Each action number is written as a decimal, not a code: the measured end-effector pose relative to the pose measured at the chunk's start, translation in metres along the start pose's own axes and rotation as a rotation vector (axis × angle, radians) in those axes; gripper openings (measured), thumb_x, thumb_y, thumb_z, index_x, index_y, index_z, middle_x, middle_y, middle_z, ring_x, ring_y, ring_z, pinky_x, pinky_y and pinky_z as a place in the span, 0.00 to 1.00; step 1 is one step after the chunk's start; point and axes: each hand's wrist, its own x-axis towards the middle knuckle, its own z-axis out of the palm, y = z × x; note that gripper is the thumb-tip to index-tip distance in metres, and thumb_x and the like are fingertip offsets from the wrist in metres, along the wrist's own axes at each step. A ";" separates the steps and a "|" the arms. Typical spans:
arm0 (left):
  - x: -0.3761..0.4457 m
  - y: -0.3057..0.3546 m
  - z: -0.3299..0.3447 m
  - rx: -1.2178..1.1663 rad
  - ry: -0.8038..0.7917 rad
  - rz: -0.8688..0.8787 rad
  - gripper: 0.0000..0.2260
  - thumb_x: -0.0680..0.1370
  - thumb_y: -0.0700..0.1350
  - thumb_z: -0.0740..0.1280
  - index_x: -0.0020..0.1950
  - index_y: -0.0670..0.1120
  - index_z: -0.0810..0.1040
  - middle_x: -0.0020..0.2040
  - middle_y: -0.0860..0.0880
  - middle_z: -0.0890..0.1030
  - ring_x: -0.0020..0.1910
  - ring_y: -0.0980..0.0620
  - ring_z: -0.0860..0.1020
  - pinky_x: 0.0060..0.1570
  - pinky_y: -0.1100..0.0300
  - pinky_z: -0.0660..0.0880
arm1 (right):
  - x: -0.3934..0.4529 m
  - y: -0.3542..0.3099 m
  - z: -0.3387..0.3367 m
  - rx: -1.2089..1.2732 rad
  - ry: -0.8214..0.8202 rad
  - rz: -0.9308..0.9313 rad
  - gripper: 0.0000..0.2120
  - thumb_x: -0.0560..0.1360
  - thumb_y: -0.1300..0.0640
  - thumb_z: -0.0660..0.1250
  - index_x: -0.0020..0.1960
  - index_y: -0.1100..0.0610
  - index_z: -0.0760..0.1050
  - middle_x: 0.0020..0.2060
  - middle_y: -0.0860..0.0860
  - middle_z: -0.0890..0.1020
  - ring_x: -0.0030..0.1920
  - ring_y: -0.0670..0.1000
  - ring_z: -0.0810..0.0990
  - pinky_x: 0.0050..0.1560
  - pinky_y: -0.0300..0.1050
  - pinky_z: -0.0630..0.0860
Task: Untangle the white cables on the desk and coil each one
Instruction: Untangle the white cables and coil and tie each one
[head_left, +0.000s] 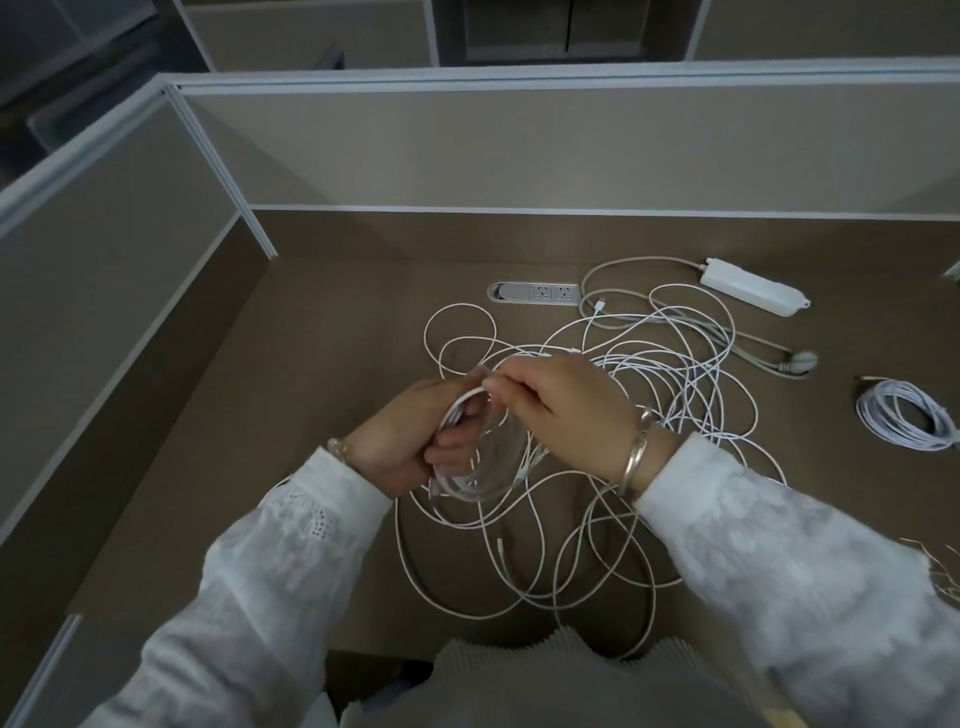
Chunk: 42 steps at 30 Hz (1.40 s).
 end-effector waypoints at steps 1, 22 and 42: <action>0.000 0.001 -0.001 -0.051 -0.074 -0.053 0.16 0.80 0.53 0.57 0.36 0.45 0.66 0.19 0.52 0.60 0.15 0.57 0.56 0.18 0.69 0.57 | 0.001 0.004 -0.001 -0.022 -0.013 0.022 0.19 0.77 0.43 0.54 0.40 0.53 0.77 0.28 0.44 0.74 0.32 0.46 0.72 0.36 0.45 0.69; -0.031 0.053 -0.099 -0.755 -0.448 0.077 0.24 0.85 0.54 0.46 0.42 0.40 0.71 0.25 0.52 0.60 0.23 0.53 0.59 0.30 0.59 0.62 | -0.036 0.108 0.013 0.553 0.023 0.350 0.07 0.67 0.60 0.74 0.38 0.61 0.78 0.29 0.58 0.79 0.30 0.51 0.75 0.34 0.40 0.73; 0.000 0.037 -0.026 -0.113 0.268 0.314 0.20 0.83 0.55 0.54 0.34 0.46 0.65 0.24 0.51 0.66 0.22 0.54 0.65 0.25 0.64 0.67 | -0.022 -0.026 -0.011 -0.160 -0.267 -0.116 0.17 0.81 0.46 0.53 0.48 0.53 0.76 0.34 0.49 0.79 0.37 0.52 0.77 0.41 0.47 0.72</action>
